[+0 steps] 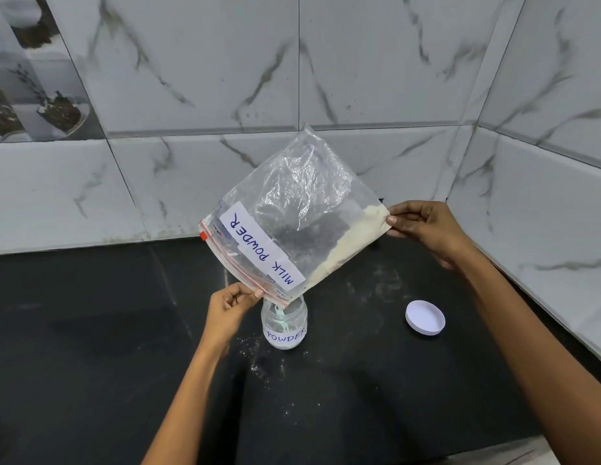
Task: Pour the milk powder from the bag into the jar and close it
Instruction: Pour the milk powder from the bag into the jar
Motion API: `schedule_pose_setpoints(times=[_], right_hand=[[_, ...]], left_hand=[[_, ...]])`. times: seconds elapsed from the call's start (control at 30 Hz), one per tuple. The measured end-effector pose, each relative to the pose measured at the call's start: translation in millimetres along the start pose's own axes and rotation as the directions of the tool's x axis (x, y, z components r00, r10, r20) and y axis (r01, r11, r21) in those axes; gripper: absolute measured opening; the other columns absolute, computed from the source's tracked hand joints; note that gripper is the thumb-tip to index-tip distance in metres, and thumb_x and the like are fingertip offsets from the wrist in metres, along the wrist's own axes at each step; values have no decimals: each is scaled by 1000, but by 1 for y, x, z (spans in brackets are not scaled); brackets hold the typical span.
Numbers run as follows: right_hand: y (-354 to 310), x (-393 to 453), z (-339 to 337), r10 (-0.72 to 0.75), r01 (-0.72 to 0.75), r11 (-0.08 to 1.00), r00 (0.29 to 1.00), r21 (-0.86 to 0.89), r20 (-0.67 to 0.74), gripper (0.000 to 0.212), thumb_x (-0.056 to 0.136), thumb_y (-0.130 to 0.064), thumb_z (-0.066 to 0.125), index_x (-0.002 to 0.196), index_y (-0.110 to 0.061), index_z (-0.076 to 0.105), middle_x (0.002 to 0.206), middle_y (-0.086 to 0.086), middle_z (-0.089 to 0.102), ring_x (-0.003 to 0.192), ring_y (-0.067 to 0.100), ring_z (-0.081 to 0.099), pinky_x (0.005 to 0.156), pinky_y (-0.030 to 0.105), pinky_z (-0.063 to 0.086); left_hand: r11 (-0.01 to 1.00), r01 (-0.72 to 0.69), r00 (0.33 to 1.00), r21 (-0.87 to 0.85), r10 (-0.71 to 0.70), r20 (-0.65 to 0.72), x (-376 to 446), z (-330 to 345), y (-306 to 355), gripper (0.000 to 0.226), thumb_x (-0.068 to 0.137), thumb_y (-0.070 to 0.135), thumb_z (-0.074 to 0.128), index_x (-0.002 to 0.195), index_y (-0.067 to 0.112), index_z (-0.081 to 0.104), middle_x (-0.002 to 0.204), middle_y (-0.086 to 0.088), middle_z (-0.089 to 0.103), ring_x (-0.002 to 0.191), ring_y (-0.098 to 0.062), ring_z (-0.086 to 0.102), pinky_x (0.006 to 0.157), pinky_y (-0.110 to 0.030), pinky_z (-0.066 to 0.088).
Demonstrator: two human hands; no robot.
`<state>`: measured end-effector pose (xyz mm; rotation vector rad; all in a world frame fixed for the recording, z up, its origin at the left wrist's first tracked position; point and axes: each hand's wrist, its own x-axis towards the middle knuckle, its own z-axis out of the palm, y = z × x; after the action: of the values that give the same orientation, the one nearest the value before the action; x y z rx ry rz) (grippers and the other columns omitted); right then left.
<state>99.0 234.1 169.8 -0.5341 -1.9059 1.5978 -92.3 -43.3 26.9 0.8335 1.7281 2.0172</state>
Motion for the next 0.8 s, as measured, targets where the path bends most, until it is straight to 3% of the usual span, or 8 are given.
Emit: schedule_pose_setpoints(times=[0.1,0.23,0.37,0.47,0.63,0.8], right_hand=[[-5,0,4,-19,20,999,1000,-25,23,10,86,4,61,91,-3,65,85,10,68,71,5,70,69,17,58],[-7,2,6,-61,61,996,998,-63,11,15,86,3,62,85,-11,67,85,8,69,72,5,70,70,15,57],[-7,3,8,-101,99,992,995,-84,-19,13,83,4,66,89,-6,70,81,0,73,74,7,71,70,16,57],[-11,0,14,-154,154,981,988,-118,3,17,81,4,68,97,-1,70,89,7,72,77,7,72,71,16,57],[-20,-3,23,-233,233,956,972,-179,22,24,81,6,67,104,-2,68,96,8,71,76,5,72,73,15,57],[-25,-1,26,-283,275,936,959,-221,-5,24,80,6,67,103,-2,69,94,10,70,71,-1,69,73,12,55]], left_hand=[[1000,10,1000,8,-10,3,-1,2,0,7,81,2,68,83,-5,69,81,-9,75,79,-14,70,72,-15,53],[999,15,1000,49,-14,-16,-3,3,-3,6,80,6,71,82,0,72,86,-10,75,84,-18,71,73,-16,53],[991,36,997,130,-27,-73,-4,2,-7,4,76,11,76,73,12,74,94,-3,70,91,-15,67,80,-23,51],[985,51,993,165,-33,-111,-5,1,-10,3,74,13,78,74,14,75,99,-3,68,92,-11,66,82,-22,47],[994,74,991,75,-65,-117,-10,0,-17,7,74,12,77,81,13,77,105,-4,68,95,-12,67,76,-16,53],[997,81,991,-15,-82,-103,-11,5,-20,15,73,13,77,88,12,77,108,-1,71,101,-17,67,84,-25,55]])
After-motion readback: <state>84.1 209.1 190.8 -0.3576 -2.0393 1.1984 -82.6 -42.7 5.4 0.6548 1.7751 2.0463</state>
